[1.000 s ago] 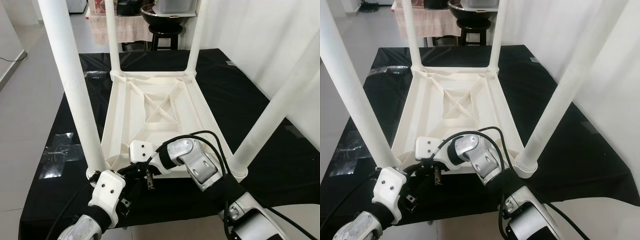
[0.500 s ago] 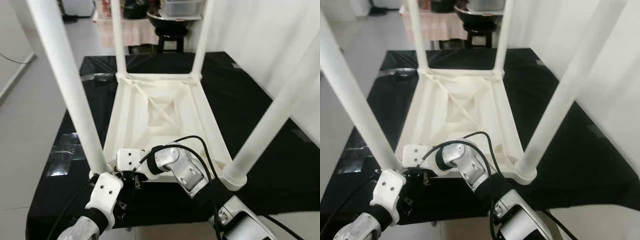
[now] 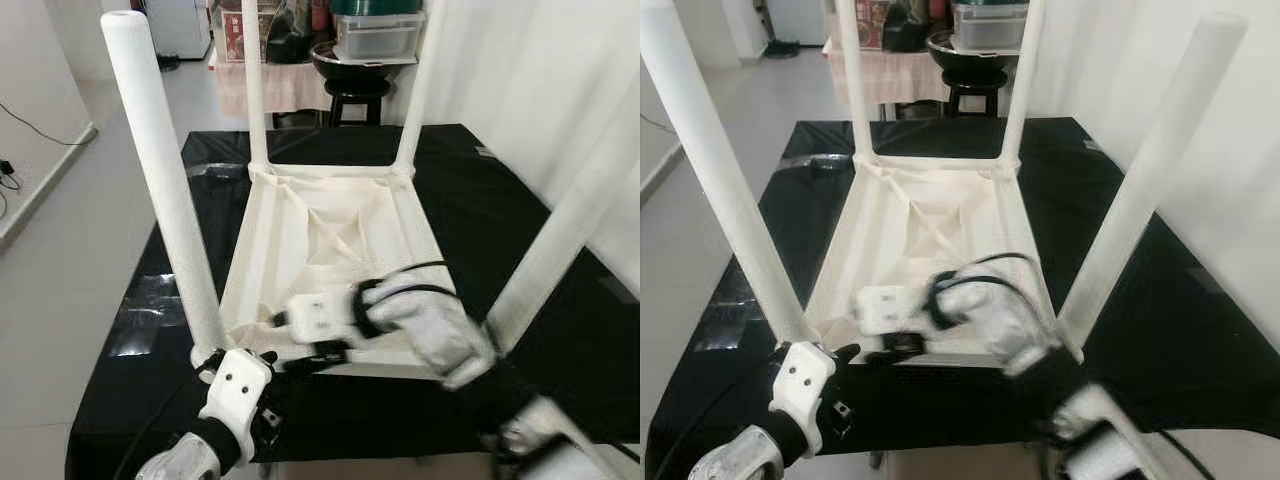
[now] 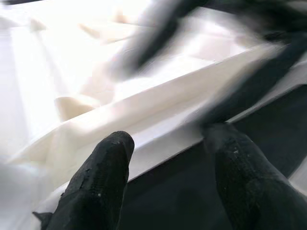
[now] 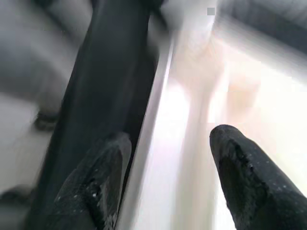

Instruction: Building children table

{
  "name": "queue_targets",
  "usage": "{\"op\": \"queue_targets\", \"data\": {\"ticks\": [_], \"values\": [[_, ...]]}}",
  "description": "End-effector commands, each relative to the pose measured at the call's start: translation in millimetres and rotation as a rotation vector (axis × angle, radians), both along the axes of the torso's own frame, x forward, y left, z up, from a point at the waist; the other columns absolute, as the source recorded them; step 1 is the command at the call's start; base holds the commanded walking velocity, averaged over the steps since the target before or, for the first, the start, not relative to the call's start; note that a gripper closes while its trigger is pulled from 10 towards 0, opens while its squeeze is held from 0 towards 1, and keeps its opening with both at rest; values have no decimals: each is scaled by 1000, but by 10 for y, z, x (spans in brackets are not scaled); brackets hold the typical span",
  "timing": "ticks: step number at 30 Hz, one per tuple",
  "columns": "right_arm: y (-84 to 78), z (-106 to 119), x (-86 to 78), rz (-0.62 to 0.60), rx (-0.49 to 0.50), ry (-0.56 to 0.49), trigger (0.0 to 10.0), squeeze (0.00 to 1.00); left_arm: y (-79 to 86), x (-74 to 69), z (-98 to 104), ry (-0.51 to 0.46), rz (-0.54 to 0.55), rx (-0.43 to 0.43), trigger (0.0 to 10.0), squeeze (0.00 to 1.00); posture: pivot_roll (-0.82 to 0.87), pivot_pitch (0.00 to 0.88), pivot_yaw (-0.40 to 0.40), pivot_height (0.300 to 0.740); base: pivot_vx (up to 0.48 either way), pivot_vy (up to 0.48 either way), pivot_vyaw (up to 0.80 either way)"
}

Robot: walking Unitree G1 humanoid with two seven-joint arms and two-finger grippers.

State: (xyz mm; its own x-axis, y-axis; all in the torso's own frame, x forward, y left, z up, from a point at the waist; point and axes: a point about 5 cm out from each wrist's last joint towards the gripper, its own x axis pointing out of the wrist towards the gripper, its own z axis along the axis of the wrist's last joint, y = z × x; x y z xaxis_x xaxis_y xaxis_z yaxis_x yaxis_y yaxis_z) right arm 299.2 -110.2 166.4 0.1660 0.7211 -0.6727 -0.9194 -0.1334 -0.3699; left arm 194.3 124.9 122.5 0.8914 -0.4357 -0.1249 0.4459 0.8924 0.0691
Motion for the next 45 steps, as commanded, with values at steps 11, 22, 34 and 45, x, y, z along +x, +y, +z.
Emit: {"op": "queue_targets", "data": {"ticks": [11, 22, 34, 45], "values": [[-711, -178, -376, -109, -93, 269, 10000, 0, -11, -145, -74, 92, -230, -45, 10000, 0, -4, 0, 1, 740, 0, 0, 0], [-949, -279, -203, -354, -229, 195, 10000, 0, 30, -194, -149, 123, -257, -6, 10000, 0, 4, 0, -3, 740, 0, 0, 0], [-980, -197, -8, -518, -233, 105, 10000, 0, 49, -179, -149, 123, -271, 4, 10000, 0, -1, 0, -3, 740, 0, 0, 0], [-809, -185, 207, -641, -102, 18, 10000, 0, 67, -121, -111, 93, -236, 8, 10000, 0, -5, 0, -2, 740, 0, 0, 0]]}}
